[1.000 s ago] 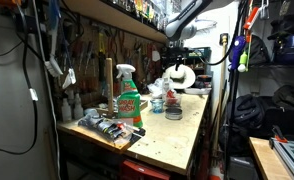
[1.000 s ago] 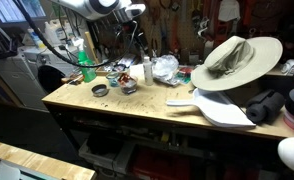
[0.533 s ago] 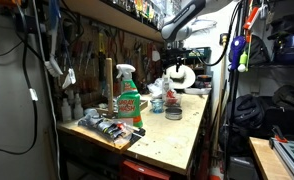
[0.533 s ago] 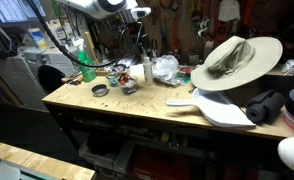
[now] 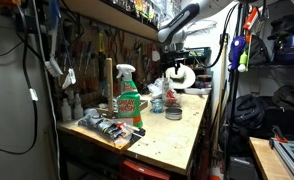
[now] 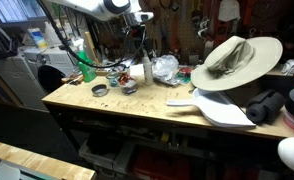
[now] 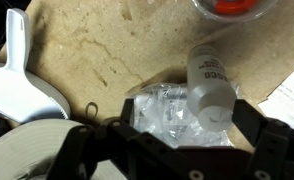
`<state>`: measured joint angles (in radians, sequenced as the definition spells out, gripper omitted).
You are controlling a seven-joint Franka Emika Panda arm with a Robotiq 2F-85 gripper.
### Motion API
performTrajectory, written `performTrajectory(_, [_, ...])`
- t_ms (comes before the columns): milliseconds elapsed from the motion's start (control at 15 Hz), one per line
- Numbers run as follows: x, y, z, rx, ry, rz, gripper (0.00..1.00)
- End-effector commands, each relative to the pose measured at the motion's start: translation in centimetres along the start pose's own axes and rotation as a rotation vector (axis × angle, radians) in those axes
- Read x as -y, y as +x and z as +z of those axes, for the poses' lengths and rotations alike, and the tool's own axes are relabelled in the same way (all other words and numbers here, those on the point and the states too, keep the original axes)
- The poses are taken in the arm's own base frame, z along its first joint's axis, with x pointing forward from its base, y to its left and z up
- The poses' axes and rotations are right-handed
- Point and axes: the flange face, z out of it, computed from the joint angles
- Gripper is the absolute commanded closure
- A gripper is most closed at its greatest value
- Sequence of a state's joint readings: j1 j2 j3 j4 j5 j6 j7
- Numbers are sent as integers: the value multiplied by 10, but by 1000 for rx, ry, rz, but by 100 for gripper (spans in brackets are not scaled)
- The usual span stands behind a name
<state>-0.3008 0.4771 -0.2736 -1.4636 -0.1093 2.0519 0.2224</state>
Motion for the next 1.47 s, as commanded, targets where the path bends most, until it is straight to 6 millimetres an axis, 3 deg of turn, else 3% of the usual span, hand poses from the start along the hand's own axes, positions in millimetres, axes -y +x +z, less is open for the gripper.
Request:
performTrajectory(0, [-1, 8, 7, 41, -3, -56, 0])
performTrajectory(600, [0, 10, 7, 97, 25, -188, 0])
performTrajectory(1400, [1, 20, 5, 94, 147, -211, 0])
